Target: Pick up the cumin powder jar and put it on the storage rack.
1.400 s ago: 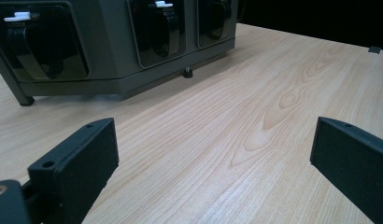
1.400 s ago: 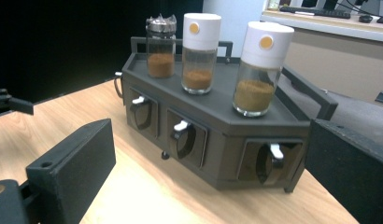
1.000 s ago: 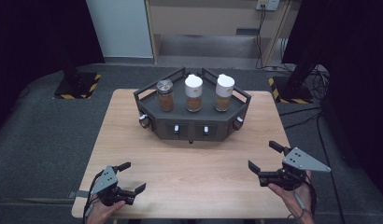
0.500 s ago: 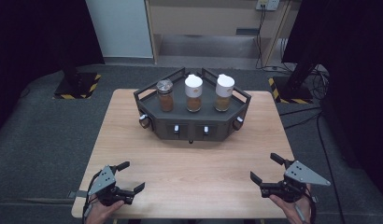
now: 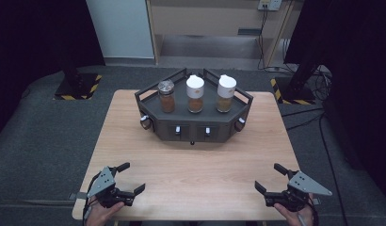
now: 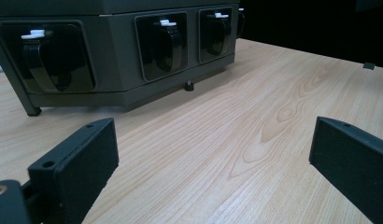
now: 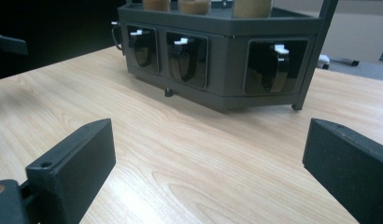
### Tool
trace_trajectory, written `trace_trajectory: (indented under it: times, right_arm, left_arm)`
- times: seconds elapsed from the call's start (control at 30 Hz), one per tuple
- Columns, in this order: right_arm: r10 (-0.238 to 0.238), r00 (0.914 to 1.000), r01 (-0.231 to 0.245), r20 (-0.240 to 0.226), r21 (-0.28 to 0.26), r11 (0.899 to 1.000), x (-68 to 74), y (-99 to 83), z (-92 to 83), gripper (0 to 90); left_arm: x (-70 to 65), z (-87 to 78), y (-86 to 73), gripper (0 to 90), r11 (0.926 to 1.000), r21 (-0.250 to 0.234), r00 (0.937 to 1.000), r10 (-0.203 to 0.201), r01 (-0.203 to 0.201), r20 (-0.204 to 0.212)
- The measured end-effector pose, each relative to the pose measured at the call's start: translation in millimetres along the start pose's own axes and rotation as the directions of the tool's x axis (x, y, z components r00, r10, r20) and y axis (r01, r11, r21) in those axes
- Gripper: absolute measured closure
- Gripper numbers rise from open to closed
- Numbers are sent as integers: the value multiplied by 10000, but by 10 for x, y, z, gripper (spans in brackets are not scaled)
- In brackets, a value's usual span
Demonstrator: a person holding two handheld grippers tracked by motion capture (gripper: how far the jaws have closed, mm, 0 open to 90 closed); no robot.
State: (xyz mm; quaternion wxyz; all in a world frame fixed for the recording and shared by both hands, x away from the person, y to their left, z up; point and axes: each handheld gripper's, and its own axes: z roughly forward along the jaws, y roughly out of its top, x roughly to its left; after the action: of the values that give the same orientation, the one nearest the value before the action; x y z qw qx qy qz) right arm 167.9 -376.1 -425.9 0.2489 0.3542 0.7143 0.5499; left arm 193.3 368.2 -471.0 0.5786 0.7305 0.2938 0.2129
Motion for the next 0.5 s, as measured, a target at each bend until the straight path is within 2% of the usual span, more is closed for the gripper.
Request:
trace_trajectory:
  times: [0.23,0.5]
  right_arm:
    - [-165,9999,166,27,-221,9996,-12,-47,-5,31]
    - [-281,9996,282,48,-169,9995,-17,-68,-5,33]
  left_arm:
    - [7,7,-6,2,10000,-48,10000,4,-4,90]
    - [15,6,-9,2,10000,-89,9999,-6,7,152]
